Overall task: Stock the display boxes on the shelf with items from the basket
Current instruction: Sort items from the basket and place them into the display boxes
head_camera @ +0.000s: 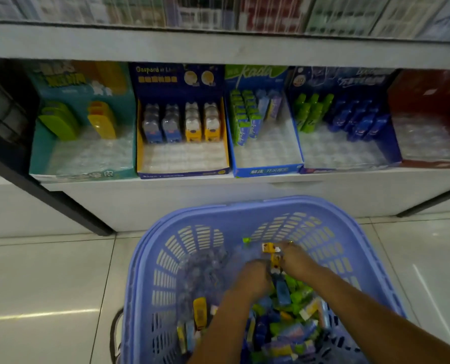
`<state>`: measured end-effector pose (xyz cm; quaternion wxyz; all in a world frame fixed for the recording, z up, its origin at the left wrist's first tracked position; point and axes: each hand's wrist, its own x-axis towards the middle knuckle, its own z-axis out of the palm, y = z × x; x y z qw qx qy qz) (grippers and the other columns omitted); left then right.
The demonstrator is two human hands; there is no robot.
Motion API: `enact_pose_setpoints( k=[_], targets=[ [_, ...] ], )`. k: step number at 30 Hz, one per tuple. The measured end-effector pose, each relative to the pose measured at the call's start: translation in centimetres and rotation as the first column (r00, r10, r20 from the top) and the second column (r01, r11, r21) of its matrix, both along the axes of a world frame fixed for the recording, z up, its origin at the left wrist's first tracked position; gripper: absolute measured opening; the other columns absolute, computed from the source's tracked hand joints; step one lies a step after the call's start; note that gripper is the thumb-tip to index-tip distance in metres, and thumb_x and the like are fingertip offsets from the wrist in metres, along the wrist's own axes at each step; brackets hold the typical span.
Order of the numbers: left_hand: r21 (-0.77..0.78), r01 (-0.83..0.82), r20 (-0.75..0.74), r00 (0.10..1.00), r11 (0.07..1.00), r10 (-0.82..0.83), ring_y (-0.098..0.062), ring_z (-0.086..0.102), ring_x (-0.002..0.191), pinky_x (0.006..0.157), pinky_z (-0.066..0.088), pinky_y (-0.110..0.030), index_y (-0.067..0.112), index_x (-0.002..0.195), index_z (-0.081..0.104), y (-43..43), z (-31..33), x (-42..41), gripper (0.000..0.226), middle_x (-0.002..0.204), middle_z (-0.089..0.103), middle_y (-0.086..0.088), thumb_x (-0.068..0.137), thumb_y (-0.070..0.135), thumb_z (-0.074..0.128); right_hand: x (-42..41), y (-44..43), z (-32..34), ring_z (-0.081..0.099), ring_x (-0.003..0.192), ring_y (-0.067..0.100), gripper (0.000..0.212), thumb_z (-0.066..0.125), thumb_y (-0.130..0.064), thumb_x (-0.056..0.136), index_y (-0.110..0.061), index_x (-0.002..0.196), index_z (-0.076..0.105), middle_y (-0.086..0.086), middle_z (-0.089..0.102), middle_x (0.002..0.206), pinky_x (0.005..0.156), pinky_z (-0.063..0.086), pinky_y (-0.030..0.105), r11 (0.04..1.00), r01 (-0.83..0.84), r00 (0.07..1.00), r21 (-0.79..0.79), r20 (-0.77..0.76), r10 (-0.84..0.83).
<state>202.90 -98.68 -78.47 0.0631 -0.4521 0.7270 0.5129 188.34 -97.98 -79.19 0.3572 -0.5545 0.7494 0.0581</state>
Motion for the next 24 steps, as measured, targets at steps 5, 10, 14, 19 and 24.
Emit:
enact_pose_setpoints(
  k=[5, 10, 14, 19, 24],
  targets=[
    [0.057, -0.207, 0.035, 0.978, 0.977, 0.205, -0.026, 0.052, 0.121, 0.098, 0.040, -0.029, 0.009, 0.129, 0.055, 1.2, -3.3, -0.3, 0.036, 0.130, 0.057, -0.011, 0.093, 0.012, 0.051, 0.0, 0.1, -4.4, 0.043, 0.127, 0.030, 0.055, 0.052, -0.024, 0.092, -0.006, 0.141, 0.036, 0.017, 0.039, 0.143, 0.103, 0.035, 0.033, 0.989, 0.148, 0.985, -0.021, -0.086, -0.149],
    [-0.064, -0.452, -0.051, 0.892, 0.890, 0.450, -0.026, 0.058, 0.105, 0.086, 0.044, -0.025, 0.011, 0.116, 0.058, -0.3, -4.6, -0.7, 0.025, 0.115, 0.061, -0.010, 0.092, 0.008, 0.051, 0.4, -0.1, -6.2, 0.057, 0.109, 0.026, 0.035, 0.061, -0.035, 0.083, -0.018, 0.114, 0.060, 0.009, 0.063, 0.114, 0.090, 0.046, 0.034, 0.999, 0.030, 0.997, -0.031, -0.076, -0.033],
    [-0.251, -0.282, 0.031, 0.954, 0.926, 0.299, -0.027, 0.045, 0.123, 0.100, 0.038, -0.034, 0.010, 0.128, 0.053, -1.1, -6.1, -0.9, 0.034, 0.135, 0.048, -0.010, 0.095, 0.007, 0.044, 0.8, 0.1, -7.0, 0.051, 0.116, 0.028, 0.040, 0.055, -0.029, 0.087, -0.019, 0.126, 0.054, 0.011, 0.054, 0.126, 0.096, 0.042, 0.038, 0.993, -0.103, 0.992, -0.048, -0.073, 0.100],
    [-0.327, -0.184, 0.146, 0.959, 0.927, 0.242, -0.026, 0.037, 0.130, 0.107, 0.030, -0.032, 0.011, 0.135, 0.048, -1.2, -6.9, -0.1, 0.040, 0.145, 0.042, -0.007, 0.095, 0.006, 0.043, 1.2, -0.7, -6.8, 0.057, 0.109, 0.033, 0.042, 0.055, -0.026, 0.085, -0.002, 0.120, 0.056, 0.020, 0.059, 0.120, 0.090, 0.046, 0.037, 0.998, 0.030, 0.982, 0.063, -0.186, -0.018],
    [-0.252, -0.257, 0.196, 0.930, 0.933, 0.310, -0.030, 0.035, 0.128, 0.104, 0.033, -0.037, 0.014, 0.131, 0.047, -0.5, -6.8, 1.0, 0.038, 0.142, 0.038, -0.010, 0.095, 0.003, 0.046, 1.4, -0.3, -5.6, 0.051, 0.116, 0.034, 0.073, 0.064, -0.035, 0.083, -0.002, 0.141, 0.032, 0.021, 0.053, 0.127, 0.093, 0.046, 0.040, 0.997, -0.002, 0.986, 0.076, -0.168, 0.014]
  ],
)
